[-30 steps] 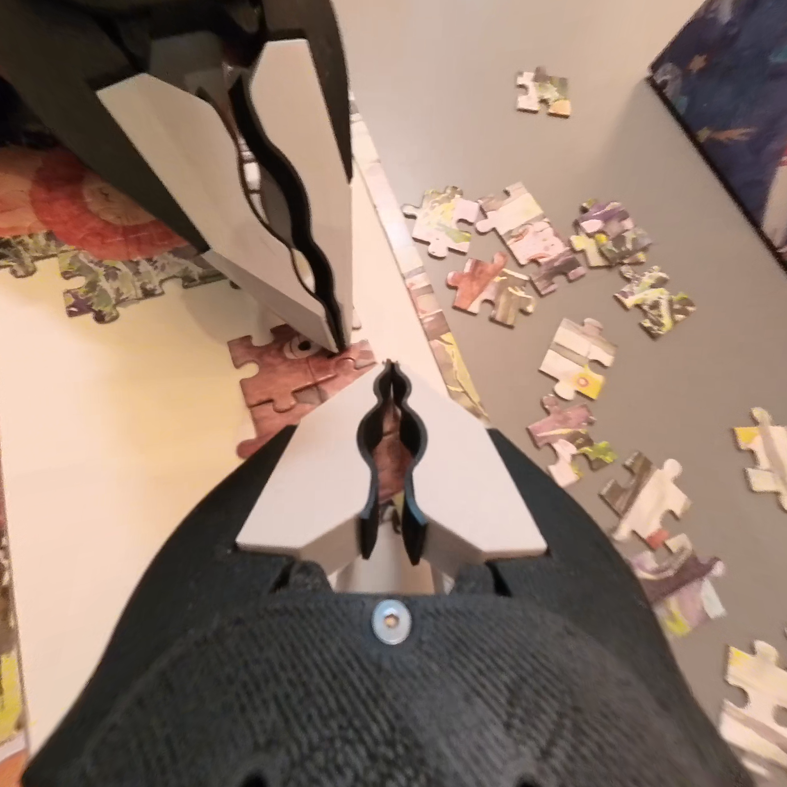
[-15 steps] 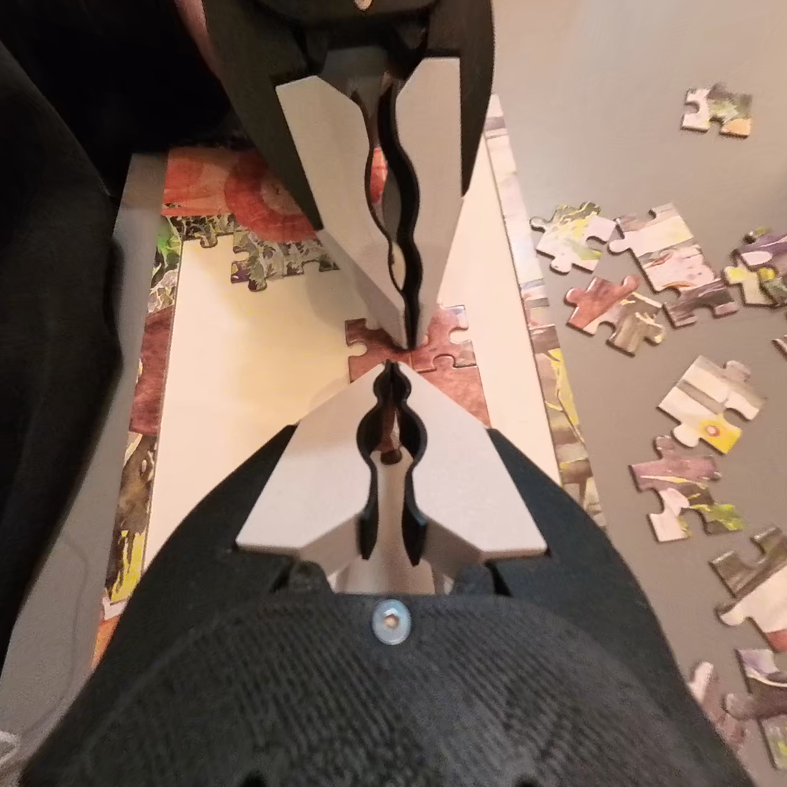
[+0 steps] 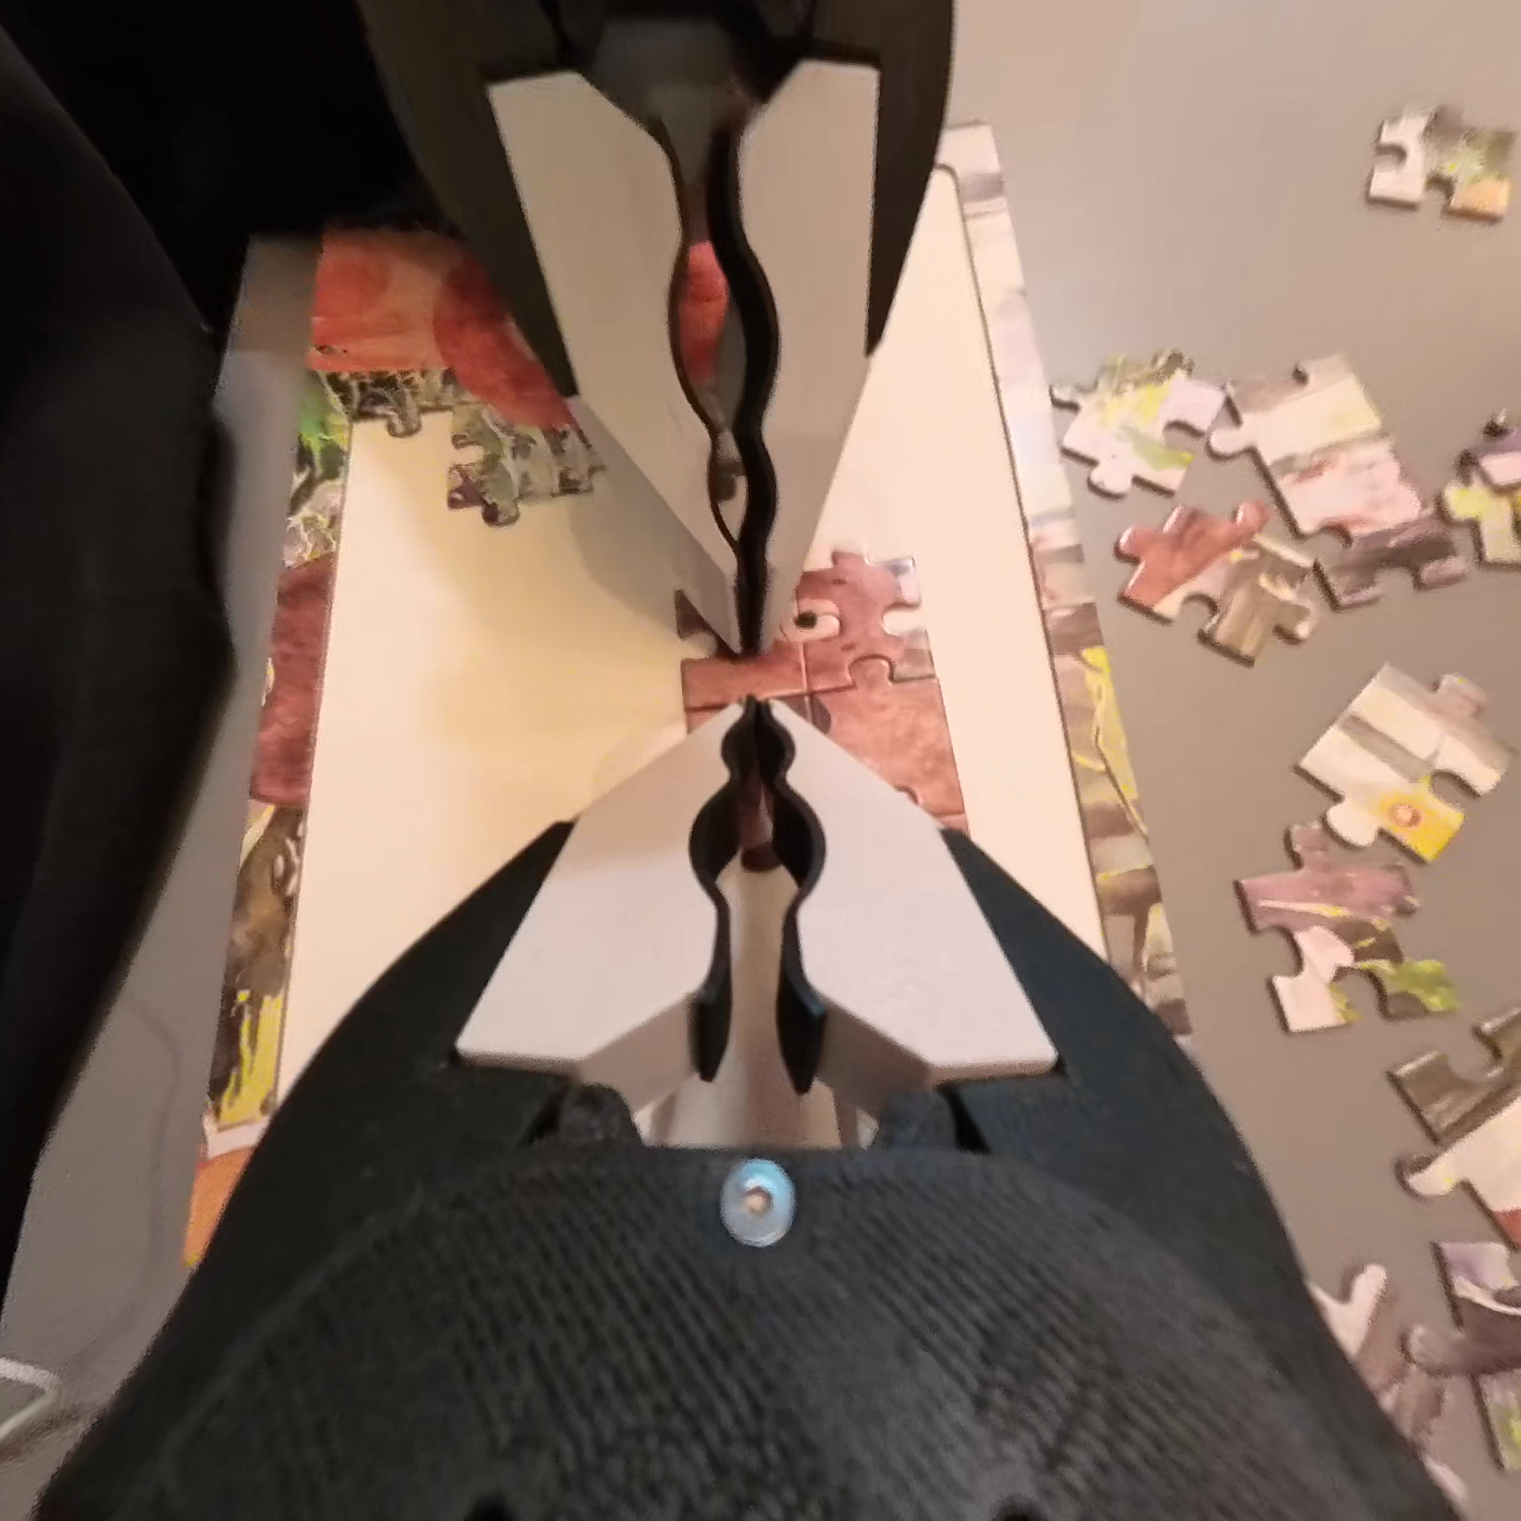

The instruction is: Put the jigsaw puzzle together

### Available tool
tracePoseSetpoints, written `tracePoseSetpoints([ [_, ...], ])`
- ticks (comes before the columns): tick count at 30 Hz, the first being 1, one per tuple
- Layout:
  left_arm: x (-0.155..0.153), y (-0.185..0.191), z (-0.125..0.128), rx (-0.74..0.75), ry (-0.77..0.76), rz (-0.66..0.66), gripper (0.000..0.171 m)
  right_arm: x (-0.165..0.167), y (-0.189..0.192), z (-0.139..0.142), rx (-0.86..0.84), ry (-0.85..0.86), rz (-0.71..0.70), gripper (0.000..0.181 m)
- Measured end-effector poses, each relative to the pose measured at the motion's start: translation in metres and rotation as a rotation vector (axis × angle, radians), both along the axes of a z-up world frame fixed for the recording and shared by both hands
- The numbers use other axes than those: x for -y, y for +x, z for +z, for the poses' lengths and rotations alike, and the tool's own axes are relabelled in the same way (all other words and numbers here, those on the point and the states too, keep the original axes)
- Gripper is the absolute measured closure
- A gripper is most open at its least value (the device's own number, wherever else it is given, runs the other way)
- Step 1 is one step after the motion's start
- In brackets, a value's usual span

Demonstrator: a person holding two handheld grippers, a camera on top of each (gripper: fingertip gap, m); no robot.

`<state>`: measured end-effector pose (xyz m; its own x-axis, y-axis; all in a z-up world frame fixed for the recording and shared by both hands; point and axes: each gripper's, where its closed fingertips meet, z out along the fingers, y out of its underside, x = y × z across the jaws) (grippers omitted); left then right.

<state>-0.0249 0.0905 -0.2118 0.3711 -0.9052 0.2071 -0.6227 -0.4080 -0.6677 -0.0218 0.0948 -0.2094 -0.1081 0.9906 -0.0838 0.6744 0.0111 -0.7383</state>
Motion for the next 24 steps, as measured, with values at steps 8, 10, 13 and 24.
tracePoseSetpoints([
  [8,0.008,0.006,-0.001,0.001,-0.009,-0.034,0.171,-0.008,0.002,0.002,-0.006,0.03,-0.027,0.181],
  [10,0.009,0.007,-0.001,-0.001,0.0,-0.036,0.171,-0.016,0.003,0.006,-0.031,0.037,-0.062,0.181],
  [13,0.012,0.008,0.0,0.004,-0.002,-0.056,0.171,-0.029,0.009,0.004,-0.022,0.068,-0.106,0.173],
  [24,-0.017,-0.012,0.006,0.066,0.027,0.073,0.158,-0.016,0.008,-0.002,-0.017,0.045,-0.035,0.102],
])
